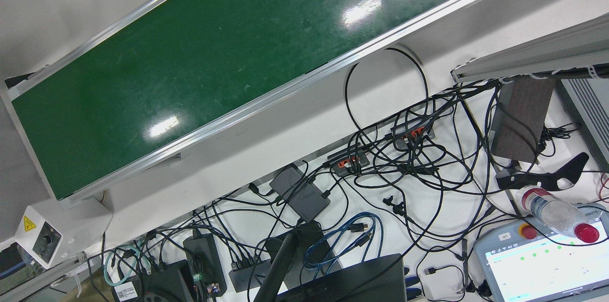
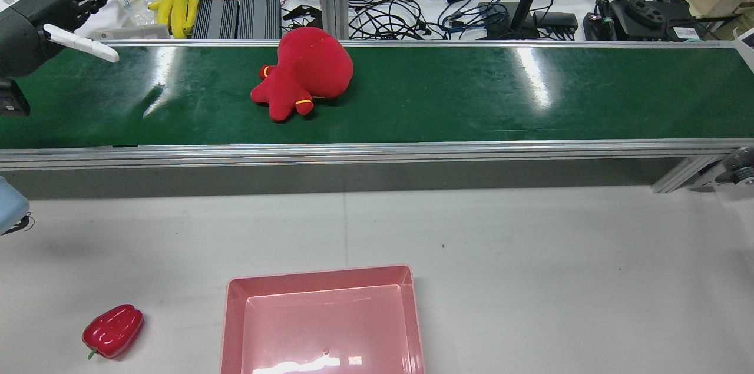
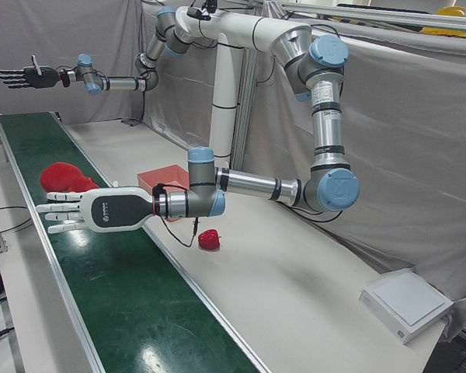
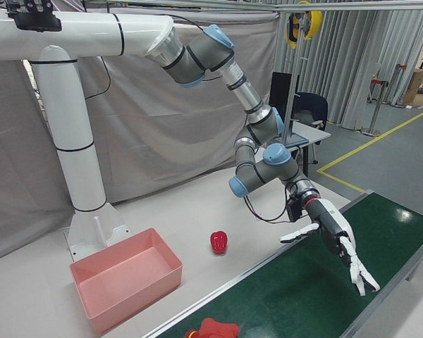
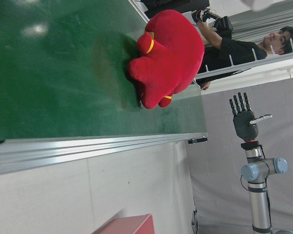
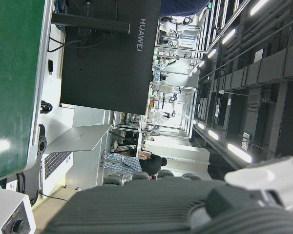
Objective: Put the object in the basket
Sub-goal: 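Move the left hand over the conveyor ahead of the approaching octopus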
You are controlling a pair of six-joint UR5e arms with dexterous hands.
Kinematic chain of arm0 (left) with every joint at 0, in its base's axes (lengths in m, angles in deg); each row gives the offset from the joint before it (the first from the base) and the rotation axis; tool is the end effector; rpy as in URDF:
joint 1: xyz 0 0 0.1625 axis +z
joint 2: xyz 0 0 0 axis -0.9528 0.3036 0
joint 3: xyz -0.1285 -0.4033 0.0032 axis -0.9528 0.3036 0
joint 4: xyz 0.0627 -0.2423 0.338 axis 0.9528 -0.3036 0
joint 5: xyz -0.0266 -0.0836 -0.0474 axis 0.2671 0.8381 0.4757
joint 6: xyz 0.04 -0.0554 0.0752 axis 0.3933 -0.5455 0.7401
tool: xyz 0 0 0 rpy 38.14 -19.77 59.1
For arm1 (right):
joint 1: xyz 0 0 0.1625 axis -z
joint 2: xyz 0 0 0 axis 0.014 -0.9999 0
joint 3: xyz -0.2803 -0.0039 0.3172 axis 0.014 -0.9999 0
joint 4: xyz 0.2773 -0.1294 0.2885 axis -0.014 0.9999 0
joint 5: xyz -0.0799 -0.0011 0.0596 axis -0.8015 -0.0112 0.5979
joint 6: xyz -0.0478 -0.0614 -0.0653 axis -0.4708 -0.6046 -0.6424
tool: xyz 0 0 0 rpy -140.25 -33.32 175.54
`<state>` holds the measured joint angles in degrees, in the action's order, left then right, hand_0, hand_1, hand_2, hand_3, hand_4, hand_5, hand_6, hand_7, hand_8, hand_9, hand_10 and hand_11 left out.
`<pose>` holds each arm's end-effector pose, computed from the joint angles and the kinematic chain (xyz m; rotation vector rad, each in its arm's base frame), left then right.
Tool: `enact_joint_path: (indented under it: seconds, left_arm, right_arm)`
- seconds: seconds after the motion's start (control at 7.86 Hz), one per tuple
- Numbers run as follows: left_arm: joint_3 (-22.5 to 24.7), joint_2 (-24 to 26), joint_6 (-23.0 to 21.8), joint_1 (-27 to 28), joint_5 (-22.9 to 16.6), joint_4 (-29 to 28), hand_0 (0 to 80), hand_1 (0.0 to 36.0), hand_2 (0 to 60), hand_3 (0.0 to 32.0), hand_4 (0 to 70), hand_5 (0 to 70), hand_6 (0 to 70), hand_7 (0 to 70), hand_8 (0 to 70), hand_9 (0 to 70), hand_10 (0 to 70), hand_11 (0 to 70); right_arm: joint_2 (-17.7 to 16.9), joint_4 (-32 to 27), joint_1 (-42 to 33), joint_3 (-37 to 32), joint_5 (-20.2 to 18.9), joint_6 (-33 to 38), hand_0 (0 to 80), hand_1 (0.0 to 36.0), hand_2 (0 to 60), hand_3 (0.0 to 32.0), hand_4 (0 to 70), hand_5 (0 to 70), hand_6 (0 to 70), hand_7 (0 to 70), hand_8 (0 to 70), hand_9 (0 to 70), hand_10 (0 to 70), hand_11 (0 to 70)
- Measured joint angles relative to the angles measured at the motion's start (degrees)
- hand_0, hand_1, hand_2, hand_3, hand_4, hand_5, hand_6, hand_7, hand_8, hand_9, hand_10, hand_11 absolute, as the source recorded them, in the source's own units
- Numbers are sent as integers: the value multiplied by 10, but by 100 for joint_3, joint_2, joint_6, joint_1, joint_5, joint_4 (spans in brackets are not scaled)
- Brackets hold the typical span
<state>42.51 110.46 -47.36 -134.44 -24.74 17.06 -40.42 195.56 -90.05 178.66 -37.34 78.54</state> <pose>0.1593 -0.6163 0.4179 0.1119 2.2181 -1.5100 0.1395 -0.4977 0.6606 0.1127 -2.0906 2.2440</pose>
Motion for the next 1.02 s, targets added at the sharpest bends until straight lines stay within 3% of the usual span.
enact_joint_path:
  seconds: [0.38,1.02]
  left_arm:
    - [-24,70,244,134,56,54,611,197,0,0,105,171,24,16,80,131,0,0]
    - [-78,73,282,164,56,155,609,196,0,0,111,179,26,21,81,131,0,0]
  right_arm:
    - [0,0,-3,-2,0,0,0,0,0,0,0,0,0,0,0,0,0,0]
    - [0,0,-3,-2,0,0,0,0,0,0,0,0,0,0,0,0,0,0]
